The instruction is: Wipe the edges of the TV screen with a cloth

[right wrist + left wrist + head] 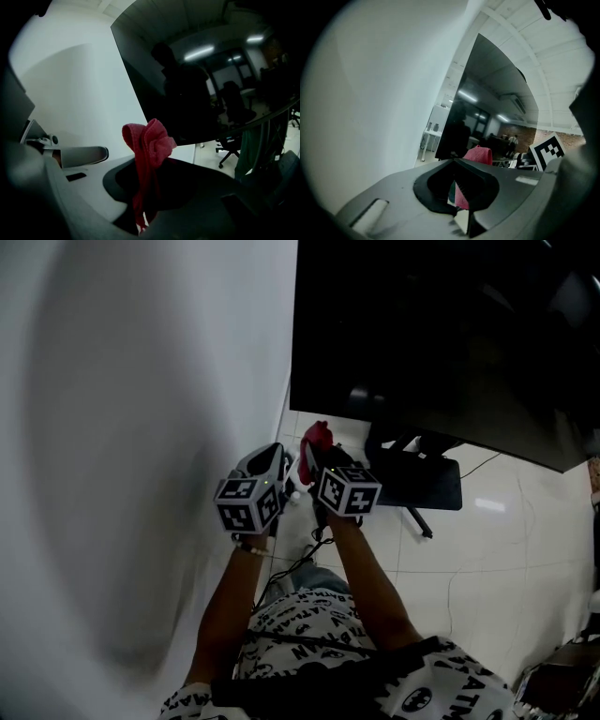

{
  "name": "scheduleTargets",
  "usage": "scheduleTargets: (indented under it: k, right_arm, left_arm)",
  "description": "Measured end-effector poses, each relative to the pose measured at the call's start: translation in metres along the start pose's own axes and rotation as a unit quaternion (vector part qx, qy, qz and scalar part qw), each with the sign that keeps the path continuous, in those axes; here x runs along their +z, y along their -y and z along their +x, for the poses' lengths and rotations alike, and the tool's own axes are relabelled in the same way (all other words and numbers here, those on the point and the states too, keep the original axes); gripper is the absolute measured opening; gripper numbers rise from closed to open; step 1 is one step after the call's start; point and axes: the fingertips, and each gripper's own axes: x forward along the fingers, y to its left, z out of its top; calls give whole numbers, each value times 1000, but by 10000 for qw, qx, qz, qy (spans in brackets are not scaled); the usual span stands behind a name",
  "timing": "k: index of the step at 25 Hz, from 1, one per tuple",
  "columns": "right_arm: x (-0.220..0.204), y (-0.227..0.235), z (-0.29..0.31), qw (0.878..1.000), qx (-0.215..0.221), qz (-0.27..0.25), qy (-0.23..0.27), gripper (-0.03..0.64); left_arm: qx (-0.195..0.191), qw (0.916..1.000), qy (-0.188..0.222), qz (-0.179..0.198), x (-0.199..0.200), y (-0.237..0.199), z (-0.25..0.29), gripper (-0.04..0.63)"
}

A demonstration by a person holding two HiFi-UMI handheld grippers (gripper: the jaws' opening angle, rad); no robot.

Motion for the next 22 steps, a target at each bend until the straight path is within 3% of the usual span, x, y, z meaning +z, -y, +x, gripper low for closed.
scheduleTargets:
  k: [13,22]
  right_arm:
    - [-14,11,82,9972,329,264,-610,77]
    - [-16,10,118,9944,529,597,-687,77]
  left_arm:
    - [274,9994,-210,-86,0,-26,40,-9]
    - [397,9988,-228,-144,-4,-42,48,-9]
